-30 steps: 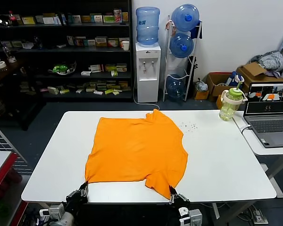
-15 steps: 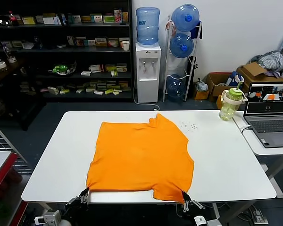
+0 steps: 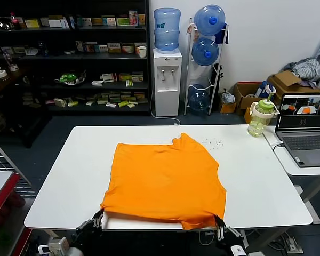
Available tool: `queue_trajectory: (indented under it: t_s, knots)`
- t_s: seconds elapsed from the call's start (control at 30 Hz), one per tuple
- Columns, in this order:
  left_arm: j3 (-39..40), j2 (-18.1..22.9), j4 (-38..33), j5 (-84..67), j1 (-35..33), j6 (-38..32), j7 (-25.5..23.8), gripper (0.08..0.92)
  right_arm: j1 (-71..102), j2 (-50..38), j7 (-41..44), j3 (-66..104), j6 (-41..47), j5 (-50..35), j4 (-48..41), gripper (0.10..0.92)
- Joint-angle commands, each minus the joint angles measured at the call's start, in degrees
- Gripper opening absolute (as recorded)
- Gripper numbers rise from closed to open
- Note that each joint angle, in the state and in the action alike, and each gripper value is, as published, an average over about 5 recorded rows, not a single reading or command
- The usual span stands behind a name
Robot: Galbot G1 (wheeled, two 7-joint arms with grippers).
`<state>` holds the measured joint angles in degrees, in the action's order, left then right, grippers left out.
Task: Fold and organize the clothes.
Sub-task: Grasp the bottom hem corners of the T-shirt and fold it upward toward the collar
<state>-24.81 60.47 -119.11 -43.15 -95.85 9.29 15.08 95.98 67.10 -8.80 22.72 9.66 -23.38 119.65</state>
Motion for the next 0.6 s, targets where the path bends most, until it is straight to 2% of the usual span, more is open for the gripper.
queue_trajectory:
  t_s: [0.03,0.3,0.6]
  knots:
    - [-0.35,0.80,1.89,0.68,10.26,-0.99,-2.81,0.094,-16.20,-1.29,-2.43,-3.24,0.76,-5.42,-4.68,0.125]
    - [3.36,-1.29,7.18,-0.75,17.22,-0.39,-2.48,0.094,-25.61,-1.24,-4.24,-8.57,4.42,-7.77,-12.48,0.125]
    - [6.05,-0.29,11.97,0.10,20.78,-0.21,-0.77,0.094,-30.02,-0.54,-4.07,-11.67,5.82,-8.11,-16.97,0.125]
